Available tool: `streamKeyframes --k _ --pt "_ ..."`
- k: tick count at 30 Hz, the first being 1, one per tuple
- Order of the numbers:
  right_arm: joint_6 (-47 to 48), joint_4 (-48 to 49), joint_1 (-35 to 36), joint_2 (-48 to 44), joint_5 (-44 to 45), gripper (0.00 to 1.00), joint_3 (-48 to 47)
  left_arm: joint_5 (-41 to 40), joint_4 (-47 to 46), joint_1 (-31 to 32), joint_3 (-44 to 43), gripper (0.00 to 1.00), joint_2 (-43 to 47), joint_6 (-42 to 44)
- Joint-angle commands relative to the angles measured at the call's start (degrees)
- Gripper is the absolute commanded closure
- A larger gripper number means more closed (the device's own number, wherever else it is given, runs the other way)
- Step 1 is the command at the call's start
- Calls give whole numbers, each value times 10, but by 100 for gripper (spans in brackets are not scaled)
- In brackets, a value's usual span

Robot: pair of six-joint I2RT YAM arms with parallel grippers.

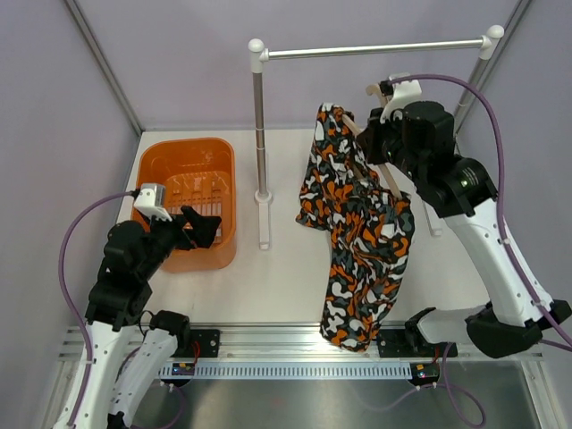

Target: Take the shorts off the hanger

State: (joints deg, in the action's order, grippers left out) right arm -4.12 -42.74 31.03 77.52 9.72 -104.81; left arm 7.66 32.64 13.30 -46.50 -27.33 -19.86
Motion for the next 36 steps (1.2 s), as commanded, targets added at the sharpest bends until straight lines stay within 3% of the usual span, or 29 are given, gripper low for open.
streamKeyframes --k 1,4,7,8,11,14,20,29,36 --pt "-43 -14 15 -75 -30 100 43 95 -91 8 -50 1 -48 -52" --pt "-65 -14 32 -113 -27 100 110 70 -113 47 -89 1 -85 -62" --pt "-84 -12 56 -138 -22 100 148 8 -126 148 -142 1 -142 -55" --pt "-92 -14 62 -143 -16 100 156 -42 -126 210 -158 1 -177 -50" --pt "-104 -8 89 -156 -8 100 181 -141 -125 318 -216 1 -236 -40" --pt "-120 -8 108 -161 2 100 197 -167 -139 369 -250 1 -305 -50" --pt "-147 -13 147 -182 52 100 224 -213 -180 419 -278 1 -399 -60" --pt "-175 -13 158 -223 60 100 246 -259 -217 429 -291 1 -495 -65" --pt "-179 -18 161 -225 61 100 258 -244 -284 429 -252 1 -491 -70"
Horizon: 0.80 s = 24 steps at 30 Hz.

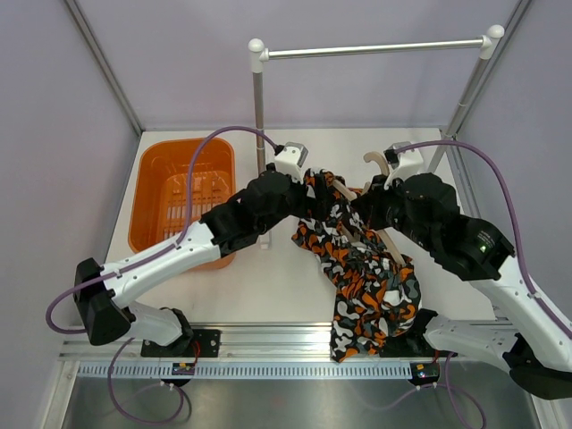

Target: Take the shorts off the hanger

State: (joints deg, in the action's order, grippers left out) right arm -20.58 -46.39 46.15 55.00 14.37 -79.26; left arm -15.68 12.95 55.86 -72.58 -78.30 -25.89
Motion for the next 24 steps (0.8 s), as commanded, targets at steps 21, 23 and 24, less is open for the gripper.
streamKeyframes --k 21,23,24 --pt "-20 8 11 -19 27 100 11 32 -120 3 24 1 3 -16" --pt "-19 7 11 -19 27 100 12 36 -126 3 24 1 0 -19" --pt "-19 8 11 -18 26 100 13 36 -125 3 24 1 -4 -20"
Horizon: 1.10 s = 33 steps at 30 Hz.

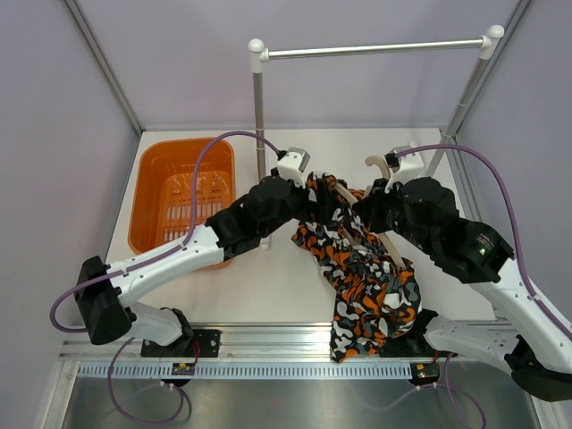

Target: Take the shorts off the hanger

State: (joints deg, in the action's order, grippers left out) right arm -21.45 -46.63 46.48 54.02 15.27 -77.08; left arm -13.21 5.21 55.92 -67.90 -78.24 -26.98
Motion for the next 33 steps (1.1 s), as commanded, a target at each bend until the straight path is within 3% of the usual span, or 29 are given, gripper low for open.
streamKeyframes --k 1,11,14,15,19,24,27,33 --pt "-11 11 8 -8 16 100 -10 9 -44 2 -25 1 -7 -10" --pt "-16 15 9 -3 5 100 -11 13 -77 2 -19 1 -25 -15" --pt "-17 17 9 -6 1 100 -11 20 -69 2 -32 22 -38 -6" --pt "-17 15 9 -8 2 100 -11 18 -70 2 -33 53 -39 -7" --pt "-17 11 10 -10 2 100 -14 3 -67 2 -33 83 -41 -7" --pt "-19 0 10 -18 3 100 -13 -43 -56 2 -36 99 -29 3" --pt "-23 -13 10 -27 -6 100 -12 -110 -28 -8 -55 100 -26 6" --pt "-24 -51 10 -48 -10 100 -9 -125 -11 -70 -83 100 -43 1"
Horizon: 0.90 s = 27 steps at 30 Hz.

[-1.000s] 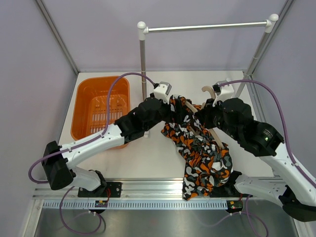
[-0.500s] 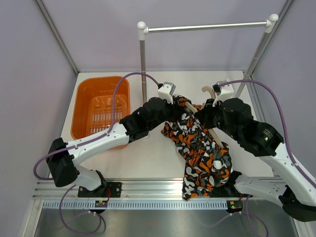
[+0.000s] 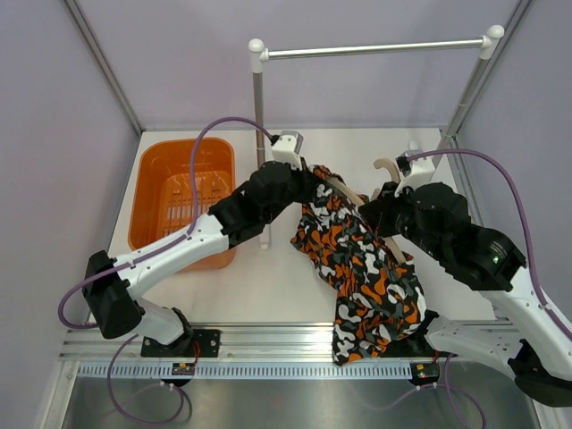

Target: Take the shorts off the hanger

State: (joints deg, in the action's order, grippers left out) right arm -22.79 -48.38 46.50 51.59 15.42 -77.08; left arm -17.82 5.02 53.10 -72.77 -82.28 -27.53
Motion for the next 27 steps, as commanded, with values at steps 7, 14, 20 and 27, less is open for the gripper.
streamKeyframes --k 7,14,20,27 --pt "-9 -48 10 -40 -31 100 -7 -51 12 -88 -92 100 -72 1" --pt "3 -46 10 -57 -36 100 -19 -30 10 -92 -85 100 -124 -9" --pt "7 -37 11 -63 -27 100 -15 21 4 -94 -81 100 -146 -13" --pt "20 -23 11 -63 -33 100 -21 74 24 -94 -90 100 -155 10"
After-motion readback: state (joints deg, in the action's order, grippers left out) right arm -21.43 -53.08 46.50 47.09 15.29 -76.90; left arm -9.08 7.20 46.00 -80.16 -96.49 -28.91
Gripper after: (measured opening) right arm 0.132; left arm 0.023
